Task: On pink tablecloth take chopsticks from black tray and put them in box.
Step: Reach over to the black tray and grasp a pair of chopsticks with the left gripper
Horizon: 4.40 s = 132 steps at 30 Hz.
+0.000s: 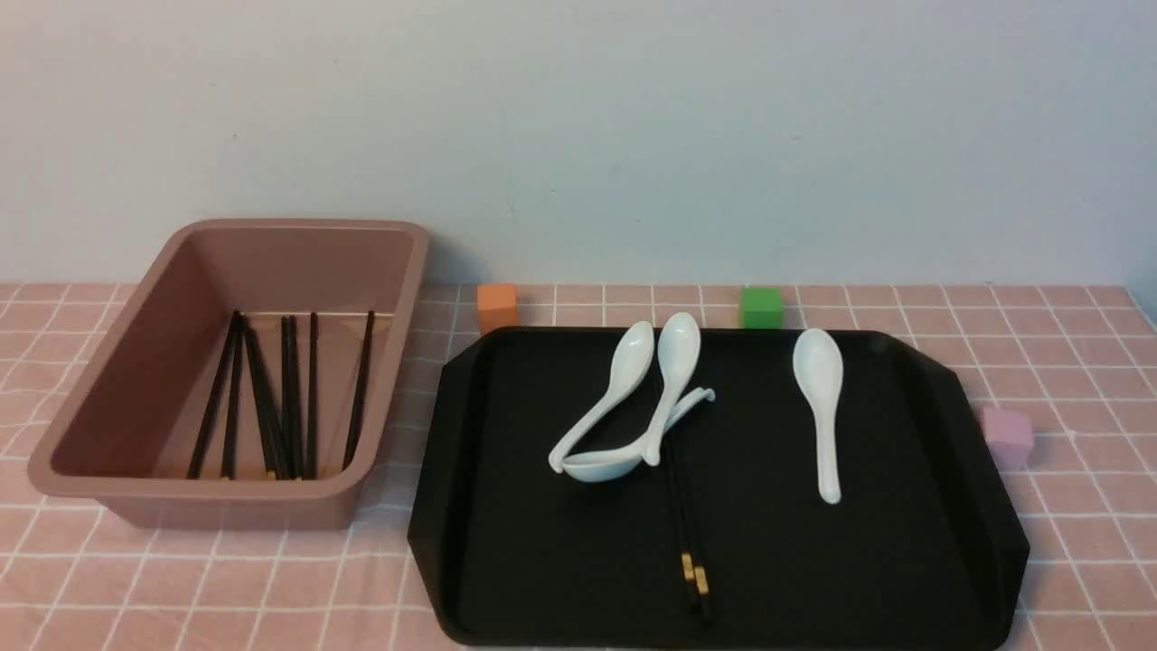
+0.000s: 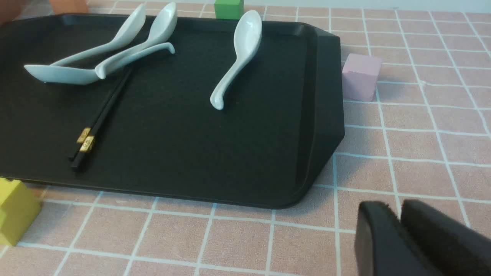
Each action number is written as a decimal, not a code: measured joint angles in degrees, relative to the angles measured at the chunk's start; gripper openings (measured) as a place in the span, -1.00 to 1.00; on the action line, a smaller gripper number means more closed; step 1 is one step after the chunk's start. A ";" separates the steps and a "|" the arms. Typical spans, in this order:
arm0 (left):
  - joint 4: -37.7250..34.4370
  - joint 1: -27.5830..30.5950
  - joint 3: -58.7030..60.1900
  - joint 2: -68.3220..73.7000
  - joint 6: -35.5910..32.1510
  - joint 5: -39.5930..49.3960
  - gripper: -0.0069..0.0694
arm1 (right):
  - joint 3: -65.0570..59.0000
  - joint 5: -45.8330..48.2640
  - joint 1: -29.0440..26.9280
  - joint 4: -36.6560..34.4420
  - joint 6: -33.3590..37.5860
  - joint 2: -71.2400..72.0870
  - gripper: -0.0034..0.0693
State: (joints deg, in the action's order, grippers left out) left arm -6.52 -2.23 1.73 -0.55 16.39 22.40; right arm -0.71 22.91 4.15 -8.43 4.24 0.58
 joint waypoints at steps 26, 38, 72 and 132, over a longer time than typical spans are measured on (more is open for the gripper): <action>0.00 0.00 0.00 0.00 0.00 0.00 -0.19 | 0.00 0.00 0.00 0.00 0.00 0.00 -0.53; -15.04 0.00 0.00 0.00 11.03 -8.70 -0.19 | 0.00 0.00 0.00 0.00 0.00 0.00 -0.49; -18.29 -14.63 -50.97 72.97 -10.81 24.94 -0.85 | 0.00 0.00 0.00 0.05 0.00 0.00 -0.38; 16.56 -43.20 -110.33 132.14 28.32 36.24 0.23 | 0.00 0.00 0.00 0.05 0.42 0.00 -0.25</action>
State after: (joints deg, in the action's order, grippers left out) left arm 10.04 -45.43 -108.60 131.59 44.72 58.64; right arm -0.71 22.91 4.15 -8.38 4.65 0.58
